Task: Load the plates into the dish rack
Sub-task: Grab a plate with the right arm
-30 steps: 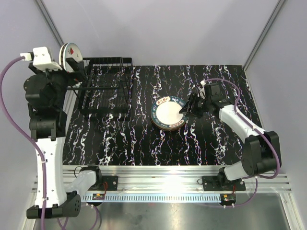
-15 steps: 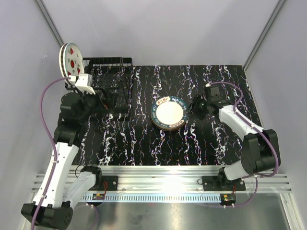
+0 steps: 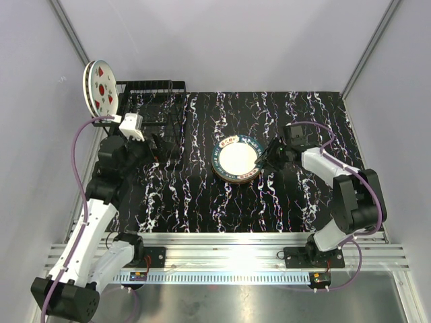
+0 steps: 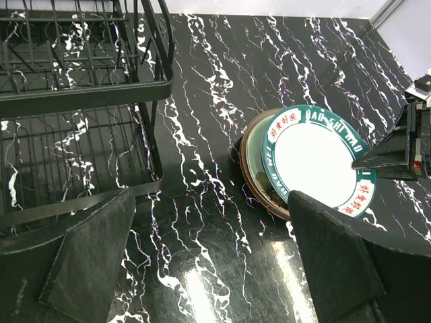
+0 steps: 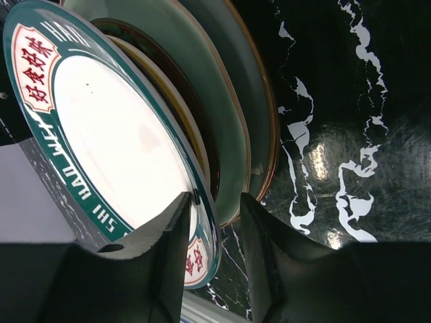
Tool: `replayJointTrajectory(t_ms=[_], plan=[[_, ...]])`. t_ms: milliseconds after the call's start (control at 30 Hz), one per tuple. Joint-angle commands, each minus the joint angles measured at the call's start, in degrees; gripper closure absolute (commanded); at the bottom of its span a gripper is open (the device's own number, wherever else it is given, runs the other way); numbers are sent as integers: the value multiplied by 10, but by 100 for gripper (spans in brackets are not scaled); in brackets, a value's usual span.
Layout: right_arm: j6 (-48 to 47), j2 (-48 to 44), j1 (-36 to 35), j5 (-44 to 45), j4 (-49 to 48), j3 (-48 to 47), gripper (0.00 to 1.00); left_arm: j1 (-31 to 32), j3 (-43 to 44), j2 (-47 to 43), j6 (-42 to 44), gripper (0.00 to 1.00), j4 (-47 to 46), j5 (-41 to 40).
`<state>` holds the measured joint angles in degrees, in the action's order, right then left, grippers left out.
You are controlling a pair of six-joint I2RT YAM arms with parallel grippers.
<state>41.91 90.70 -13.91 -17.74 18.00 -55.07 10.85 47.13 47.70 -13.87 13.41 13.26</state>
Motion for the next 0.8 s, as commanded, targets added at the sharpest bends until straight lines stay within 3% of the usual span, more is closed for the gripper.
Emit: replayJointTrajectory(t_ms=[0, 300, 667, 767], plan=[[17, 6, 2, -12, -27, -3, 59, 1, 8, 5, -6, 1, -28, 11], [17, -13, 1, -11, -15, -1, 80, 1, 9, 11, -4, 1, -19, 5], [12, -58, 4, -6, 16, 5, 87, 1, 9, 11, -4, 1, -11, -1], [14, -72, 6, -12, 15, 10, 95, 1, 7, 11, -6, 1, -10, -1]])
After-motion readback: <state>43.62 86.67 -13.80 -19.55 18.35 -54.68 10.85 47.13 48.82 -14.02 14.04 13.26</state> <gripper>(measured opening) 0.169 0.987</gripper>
